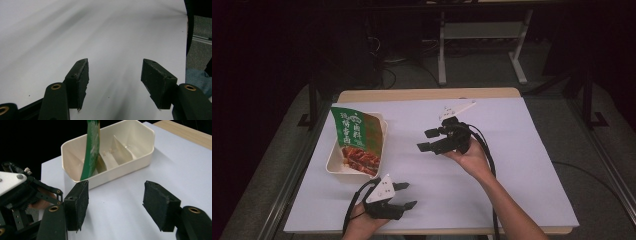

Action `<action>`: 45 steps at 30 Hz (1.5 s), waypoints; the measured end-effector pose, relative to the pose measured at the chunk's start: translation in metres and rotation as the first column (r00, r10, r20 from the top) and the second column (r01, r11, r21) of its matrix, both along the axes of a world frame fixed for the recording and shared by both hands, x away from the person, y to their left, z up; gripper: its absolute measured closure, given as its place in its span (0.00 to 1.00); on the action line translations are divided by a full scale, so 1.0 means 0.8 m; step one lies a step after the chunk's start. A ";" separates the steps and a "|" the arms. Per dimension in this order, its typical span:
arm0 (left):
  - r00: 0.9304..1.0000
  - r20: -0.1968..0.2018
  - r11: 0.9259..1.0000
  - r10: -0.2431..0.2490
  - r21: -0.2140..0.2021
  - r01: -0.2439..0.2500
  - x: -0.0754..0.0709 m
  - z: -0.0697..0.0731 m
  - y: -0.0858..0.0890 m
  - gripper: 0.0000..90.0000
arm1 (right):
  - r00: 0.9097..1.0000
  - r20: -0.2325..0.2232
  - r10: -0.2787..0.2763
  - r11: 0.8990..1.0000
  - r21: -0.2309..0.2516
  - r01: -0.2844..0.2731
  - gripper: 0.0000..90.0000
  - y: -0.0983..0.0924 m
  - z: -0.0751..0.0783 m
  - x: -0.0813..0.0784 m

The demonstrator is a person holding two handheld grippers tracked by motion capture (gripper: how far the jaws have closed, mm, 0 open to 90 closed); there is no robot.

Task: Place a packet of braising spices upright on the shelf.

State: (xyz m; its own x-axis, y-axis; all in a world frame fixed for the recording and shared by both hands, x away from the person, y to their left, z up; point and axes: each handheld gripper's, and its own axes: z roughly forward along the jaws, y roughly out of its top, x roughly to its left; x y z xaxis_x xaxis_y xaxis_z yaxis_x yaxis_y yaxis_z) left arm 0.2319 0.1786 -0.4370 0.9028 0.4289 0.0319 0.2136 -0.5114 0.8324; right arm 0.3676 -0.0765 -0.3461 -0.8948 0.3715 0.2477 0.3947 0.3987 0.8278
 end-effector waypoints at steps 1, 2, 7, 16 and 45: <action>1.000 -0.001 1.000 0.001 -0.001 -0.001 0.000 0.000 0.000 0.43 | 1.000 0.001 -0.004 1.000 0.001 0.004 0.40 -0.002 -0.001 0.000; 1.000 -0.001 1.000 0.002 0.000 -0.002 0.000 0.000 0.001 0.43 | 1.000 -0.007 -0.009 1.000 -0.001 0.009 0.40 -0.004 -0.002 -0.001; 1.000 -0.003 1.000 0.004 -0.001 -0.004 0.001 0.000 0.000 0.42 | 1.000 -0.008 -0.017 1.000 -0.012 0.017 0.38 -0.014 -0.008 -0.003; 1.000 -0.006 1.000 0.009 0.001 -0.009 0.003 -0.001 -0.001 0.41 | 0.999 -0.029 -0.037 0.999 -0.024 0.036 0.36 -0.035 -0.018 -0.006; 0.999 -0.007 0.999 0.034 0.001 -0.034 0.004 0.000 0.002 0.37 | 0.993 -0.071 -0.095 0.995 -0.051 0.091 0.34 -0.089 -0.042 -0.031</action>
